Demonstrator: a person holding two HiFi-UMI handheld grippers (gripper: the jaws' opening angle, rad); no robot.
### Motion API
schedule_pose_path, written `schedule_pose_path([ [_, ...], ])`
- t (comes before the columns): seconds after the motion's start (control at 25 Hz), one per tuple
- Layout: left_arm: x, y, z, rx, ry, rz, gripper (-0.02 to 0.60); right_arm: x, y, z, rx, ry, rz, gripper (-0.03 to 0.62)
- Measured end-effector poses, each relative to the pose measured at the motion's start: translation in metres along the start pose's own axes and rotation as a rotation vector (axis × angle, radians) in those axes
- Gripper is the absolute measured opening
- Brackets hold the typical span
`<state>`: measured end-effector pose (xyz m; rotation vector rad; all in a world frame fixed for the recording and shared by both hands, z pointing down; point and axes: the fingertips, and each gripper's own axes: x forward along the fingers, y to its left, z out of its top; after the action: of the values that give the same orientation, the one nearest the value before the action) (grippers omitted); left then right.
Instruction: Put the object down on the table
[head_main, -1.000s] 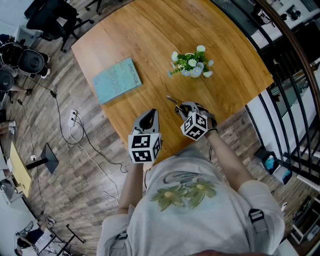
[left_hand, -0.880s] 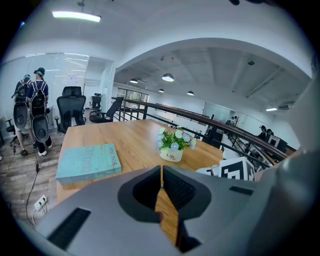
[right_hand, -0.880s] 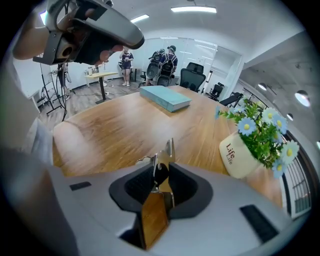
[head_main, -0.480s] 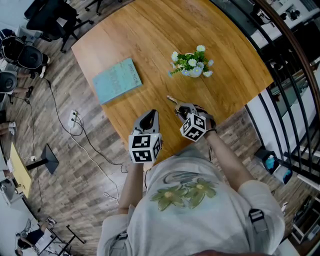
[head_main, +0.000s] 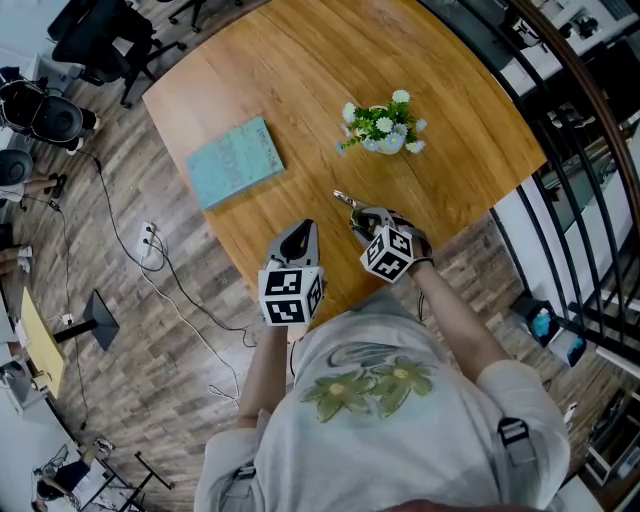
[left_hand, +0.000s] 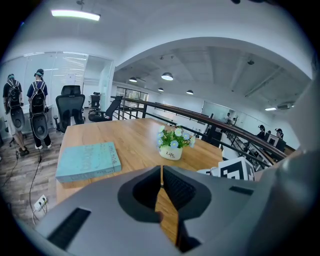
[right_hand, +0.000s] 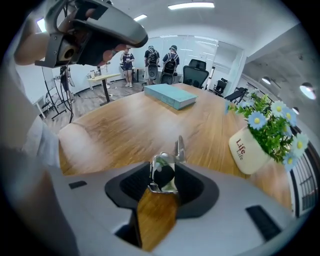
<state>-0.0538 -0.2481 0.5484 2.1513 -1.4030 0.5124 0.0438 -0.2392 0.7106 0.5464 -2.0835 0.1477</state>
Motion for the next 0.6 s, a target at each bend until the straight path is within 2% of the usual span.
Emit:
schedule_pose_path([
  [0.12,-0.001,0.0,0.001,0.002,0.001,-0.002,0.028,-0.006,0.0,0.006,0.053,-0.033,0.003,0.177],
  [0.4,-0.004,0.002,0.006,0.013,-0.007,-0.005,0.028,-0.039,-0.007,0.038,0.19,-0.19,-0.011,0.19],
  [0.6,-0.005,-0.004,0.012,0.022,-0.025,-0.018,0.028,-0.071,-0.016,0.06,0.235,-0.296,-0.061,0.129],
])
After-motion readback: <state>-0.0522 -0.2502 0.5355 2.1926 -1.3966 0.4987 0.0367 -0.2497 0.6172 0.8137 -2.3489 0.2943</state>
